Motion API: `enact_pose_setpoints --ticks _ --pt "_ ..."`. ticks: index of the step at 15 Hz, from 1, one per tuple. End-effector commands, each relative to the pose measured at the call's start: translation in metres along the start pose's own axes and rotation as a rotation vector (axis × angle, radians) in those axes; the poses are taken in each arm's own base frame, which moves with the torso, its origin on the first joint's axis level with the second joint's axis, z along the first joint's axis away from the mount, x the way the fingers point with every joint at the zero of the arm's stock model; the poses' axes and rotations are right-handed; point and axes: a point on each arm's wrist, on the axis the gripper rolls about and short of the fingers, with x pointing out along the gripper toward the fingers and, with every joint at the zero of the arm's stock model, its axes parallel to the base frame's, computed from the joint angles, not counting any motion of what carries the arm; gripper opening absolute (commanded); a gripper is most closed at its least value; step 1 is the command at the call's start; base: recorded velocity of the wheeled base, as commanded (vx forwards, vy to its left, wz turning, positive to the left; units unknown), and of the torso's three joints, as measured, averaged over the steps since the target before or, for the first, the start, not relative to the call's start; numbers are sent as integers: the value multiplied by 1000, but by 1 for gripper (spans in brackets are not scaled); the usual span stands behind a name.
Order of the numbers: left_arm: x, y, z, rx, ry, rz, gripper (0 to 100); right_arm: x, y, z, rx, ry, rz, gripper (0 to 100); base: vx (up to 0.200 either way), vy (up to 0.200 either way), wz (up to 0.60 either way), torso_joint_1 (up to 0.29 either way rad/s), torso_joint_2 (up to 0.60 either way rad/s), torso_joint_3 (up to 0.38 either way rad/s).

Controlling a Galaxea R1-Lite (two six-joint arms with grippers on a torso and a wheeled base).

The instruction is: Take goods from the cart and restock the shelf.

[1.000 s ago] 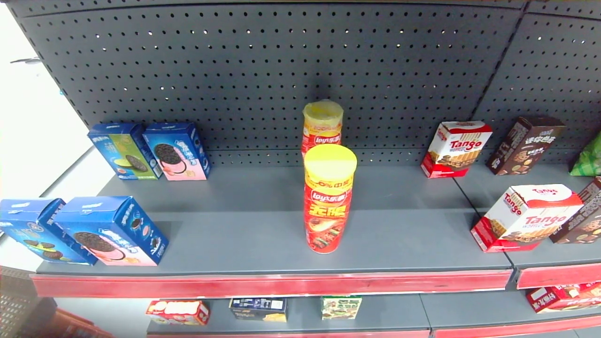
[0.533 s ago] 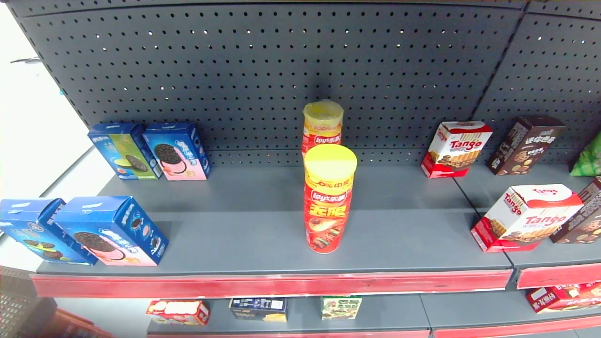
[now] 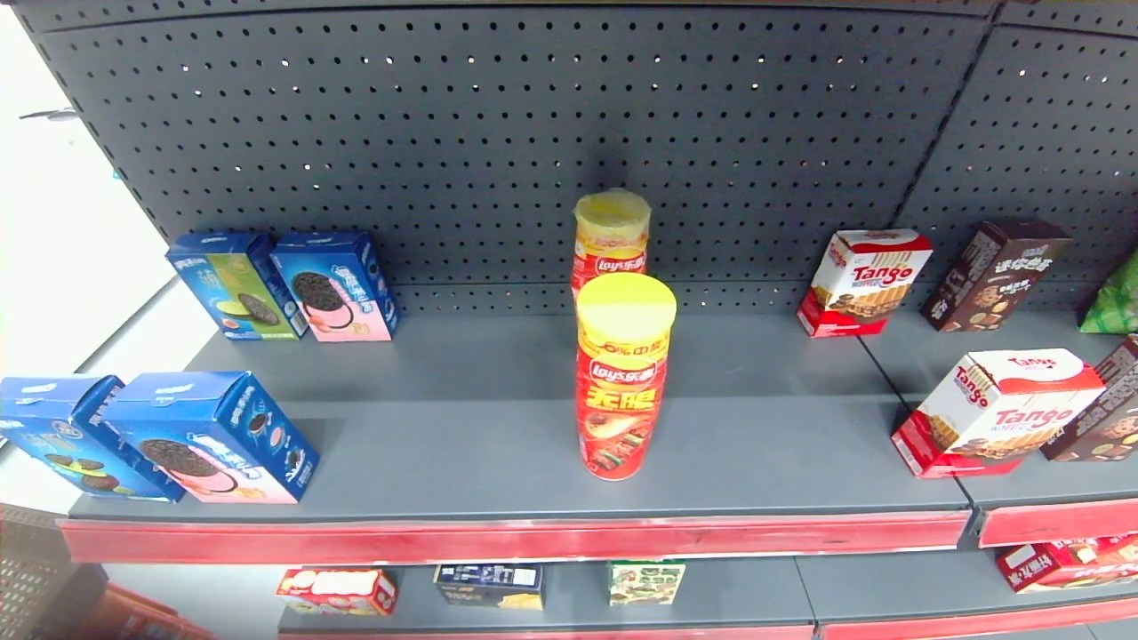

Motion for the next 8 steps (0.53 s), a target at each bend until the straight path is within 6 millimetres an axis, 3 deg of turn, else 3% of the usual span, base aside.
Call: enact_pose_setpoints --ticks 1,2,3,5,8 --pt "-1 0 -3 3 -48 2 100 0 0 0 -1 3 -1 100 0 0 0 0 0 0" --pt "-1 2 -4 -1 -44 68 100 0 0 0 -1 3 1 100 0 0 0 0 0 0" --pt "-2 6 -5 8 -27 251 100 0 0 0 -1 3 1 100 0 0 0 0 0 0" --pt "-2 8 -4 27 -19 342 100 0 0 0 1 3 1 100 0 0 0 0 0 0" --pt "-1 2 -9 -36 -5 114 100 0 0 0 -1 3 1 100 0 0 0 0 0 0"
